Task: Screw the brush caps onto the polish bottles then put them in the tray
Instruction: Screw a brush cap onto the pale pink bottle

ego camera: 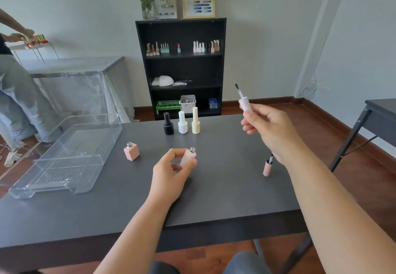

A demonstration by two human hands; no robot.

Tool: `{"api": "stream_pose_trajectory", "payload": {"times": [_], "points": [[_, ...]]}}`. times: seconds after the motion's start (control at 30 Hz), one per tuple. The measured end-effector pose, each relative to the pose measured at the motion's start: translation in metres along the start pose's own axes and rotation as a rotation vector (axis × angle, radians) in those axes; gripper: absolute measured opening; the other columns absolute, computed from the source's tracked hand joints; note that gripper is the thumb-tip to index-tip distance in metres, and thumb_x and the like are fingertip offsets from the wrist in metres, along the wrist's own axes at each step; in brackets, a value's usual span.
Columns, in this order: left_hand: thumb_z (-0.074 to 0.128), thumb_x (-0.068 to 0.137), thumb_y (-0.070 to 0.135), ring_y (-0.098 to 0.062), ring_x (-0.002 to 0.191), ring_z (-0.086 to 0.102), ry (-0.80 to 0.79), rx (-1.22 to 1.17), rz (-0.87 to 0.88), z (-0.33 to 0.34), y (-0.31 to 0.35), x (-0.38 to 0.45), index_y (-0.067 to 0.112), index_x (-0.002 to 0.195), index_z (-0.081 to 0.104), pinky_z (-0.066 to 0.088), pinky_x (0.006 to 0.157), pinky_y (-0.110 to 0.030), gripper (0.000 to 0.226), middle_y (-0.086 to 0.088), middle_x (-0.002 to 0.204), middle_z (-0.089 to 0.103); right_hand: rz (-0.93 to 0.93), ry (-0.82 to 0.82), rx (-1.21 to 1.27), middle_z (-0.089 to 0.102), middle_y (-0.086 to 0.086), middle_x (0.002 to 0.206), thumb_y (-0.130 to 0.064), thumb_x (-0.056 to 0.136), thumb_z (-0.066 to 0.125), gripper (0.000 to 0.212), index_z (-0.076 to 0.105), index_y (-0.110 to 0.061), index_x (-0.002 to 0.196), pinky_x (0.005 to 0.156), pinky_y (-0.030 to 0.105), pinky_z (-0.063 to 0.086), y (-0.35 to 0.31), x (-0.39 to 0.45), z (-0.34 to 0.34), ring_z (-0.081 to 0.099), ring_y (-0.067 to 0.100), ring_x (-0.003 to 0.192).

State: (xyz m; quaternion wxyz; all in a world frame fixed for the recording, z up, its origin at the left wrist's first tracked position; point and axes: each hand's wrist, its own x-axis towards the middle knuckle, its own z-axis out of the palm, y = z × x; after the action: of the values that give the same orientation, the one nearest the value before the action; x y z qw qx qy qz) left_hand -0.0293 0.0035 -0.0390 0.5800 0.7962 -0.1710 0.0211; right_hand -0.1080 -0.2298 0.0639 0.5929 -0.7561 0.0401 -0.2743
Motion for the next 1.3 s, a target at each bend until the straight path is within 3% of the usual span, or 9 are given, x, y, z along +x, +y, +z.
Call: {"api": "stream_pose_trajectory", "payload": {"times": [0.17,0.37,0.6,0.93,1.07,1.13,1.2,1.3], "points": [[0.076,0.080,0.035,0.003,0.061,0.053,0.013,-0.029,0.028,-0.001,0.004,-0.002,0.045,0.093,0.065,0.041,0.059,-0.005,0.019,0.020,0.090,0.066,0.026,-0.124,-0.156,0.064,-0.008,0.067,-0.031,0.085,0.070,0.018,0.072,-0.043,0.098,0.059,0.010,0.044,0.003,-0.019,0.034,0.056,0.004,0.061],[0.078,0.080,0.025,0.004,0.070,0.059,-0.026,-0.060,0.044,-0.002,0.005,0.000,0.042,0.098,0.067,0.044,0.064,-0.005,0.028,0.013,0.100,0.067,0.113,-0.082,0.144,0.066,-0.009,0.071,-0.014,0.081,0.074,0.016,0.076,-0.028,0.088,0.064,0.017,0.048,0.019,-0.028,0.050,0.055,0.004,0.062],[0.079,0.079,0.025,0.001,0.069,0.060,-0.035,-0.078,0.057,-0.002,0.004,0.001,0.042,0.097,0.066,0.044,0.064,-0.006,0.028,0.012,0.100,0.067,0.013,-0.071,0.049,0.069,-0.019,0.069,-0.019,0.090,0.065,0.012,0.070,-0.030,0.091,0.065,0.013,0.050,0.024,-0.027,0.060,0.059,0.001,0.062],[0.080,0.078,0.026,-0.002,0.073,0.060,-0.037,-0.061,0.080,-0.001,0.002,0.001,0.045,0.096,0.066,0.044,0.065,-0.006,0.030,0.015,0.099,0.066,0.009,-0.102,0.022,0.069,-0.018,0.068,-0.020,0.090,0.065,0.011,0.070,-0.030,0.092,0.065,0.016,0.050,0.029,-0.028,0.064,0.058,0.001,0.063],[0.080,0.078,0.025,-0.001,0.076,0.060,-0.051,-0.051,0.125,0.000,0.002,0.001,0.043,0.100,0.067,0.045,0.067,-0.007,0.031,0.017,0.100,0.064,0.057,-0.191,-0.119,0.067,-0.013,0.075,-0.023,0.089,0.066,0.010,0.071,-0.029,0.095,0.073,0.026,0.051,0.034,-0.027,0.067,0.059,0.009,0.070],[0.079,0.079,0.024,-0.001,0.079,0.059,-0.061,-0.029,0.145,0.000,0.001,0.001,0.040,0.104,0.068,0.046,0.069,-0.008,0.032,0.019,0.100,0.063,0.055,-0.236,-0.237,0.069,-0.009,0.083,-0.023,0.088,0.067,0.011,0.071,-0.031,0.095,0.072,0.021,0.050,0.036,-0.026,0.067,0.062,0.009,0.075],[0.079,0.079,0.023,-0.001,0.078,0.059,-0.056,-0.036,0.153,0.000,-0.001,0.002,0.037,0.105,0.070,0.046,0.070,-0.009,0.031,0.018,0.099,0.062,0.010,-0.281,-0.394,0.068,-0.012,0.081,-0.022,0.087,0.068,0.015,0.069,-0.034,0.095,0.062,0.009,0.045,0.036,-0.024,0.062,0.060,0.001,0.072],[0.079,0.079,0.021,0.000,0.074,0.057,-0.060,-0.035,0.160,0.000,-0.003,0.003,0.035,0.105,0.071,0.045,0.069,-0.009,0.030,0.022,0.092,0.060,-0.106,-0.325,-0.570,0.064,-0.018,0.080,-0.016,0.087,0.068,0.020,0.070,-0.032,0.098,0.062,0.004,0.040,0.034,-0.022,0.055,0.056,-0.006,0.072]]}}
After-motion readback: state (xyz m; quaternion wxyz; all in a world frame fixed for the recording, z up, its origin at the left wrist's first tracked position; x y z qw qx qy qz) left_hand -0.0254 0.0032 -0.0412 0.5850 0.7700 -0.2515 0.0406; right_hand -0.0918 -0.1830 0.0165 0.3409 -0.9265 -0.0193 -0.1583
